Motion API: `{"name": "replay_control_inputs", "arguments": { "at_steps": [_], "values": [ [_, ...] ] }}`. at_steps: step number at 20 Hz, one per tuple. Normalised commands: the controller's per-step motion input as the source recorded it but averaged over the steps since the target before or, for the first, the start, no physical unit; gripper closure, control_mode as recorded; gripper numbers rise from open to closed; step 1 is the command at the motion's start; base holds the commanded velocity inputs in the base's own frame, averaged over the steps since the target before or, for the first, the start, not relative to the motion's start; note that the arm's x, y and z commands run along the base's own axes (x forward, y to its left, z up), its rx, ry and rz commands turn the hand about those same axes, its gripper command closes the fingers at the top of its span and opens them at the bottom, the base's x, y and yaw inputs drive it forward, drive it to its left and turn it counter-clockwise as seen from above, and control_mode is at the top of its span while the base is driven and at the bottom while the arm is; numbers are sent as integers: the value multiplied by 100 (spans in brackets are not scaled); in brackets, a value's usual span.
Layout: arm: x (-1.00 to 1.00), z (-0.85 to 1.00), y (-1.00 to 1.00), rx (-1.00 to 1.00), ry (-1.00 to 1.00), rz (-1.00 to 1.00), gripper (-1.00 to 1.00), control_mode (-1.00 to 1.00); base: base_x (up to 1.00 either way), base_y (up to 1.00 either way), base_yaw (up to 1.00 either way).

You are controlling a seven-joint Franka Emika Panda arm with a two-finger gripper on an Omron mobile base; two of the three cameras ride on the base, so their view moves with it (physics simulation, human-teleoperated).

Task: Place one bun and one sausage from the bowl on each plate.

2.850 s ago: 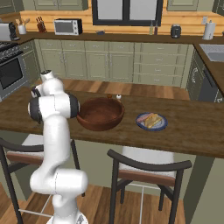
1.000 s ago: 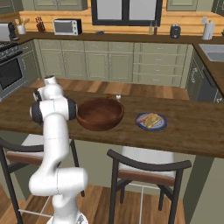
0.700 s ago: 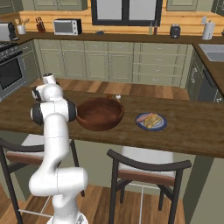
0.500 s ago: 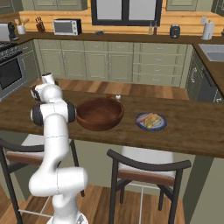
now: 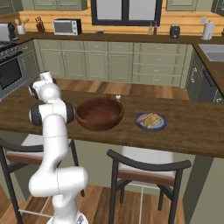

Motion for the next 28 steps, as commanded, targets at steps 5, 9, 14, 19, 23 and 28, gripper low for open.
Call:
{"name": "replay_control_inputs", "arguments": {
  "at_steps": [5,9,14,19,23,28],
  "values": [
    [-65,3,-18,0,-8,-7,-100,-100,0,0,0],
    [-100,78,-60,1,-23,-1,-100,-100,0,0,0],
    [-100,51,-100,18,-21,-2,-100,-100,0,0,0],
    [-100,20,-99,28,-17,-3,-100,-100,0,0,0],
    [-100,1,-72,15,-15,-5,-100,-100,0,0,0],
    [-100,2,-32,9,-3,-7,-100,-100,0,0,0]
  ]
}}
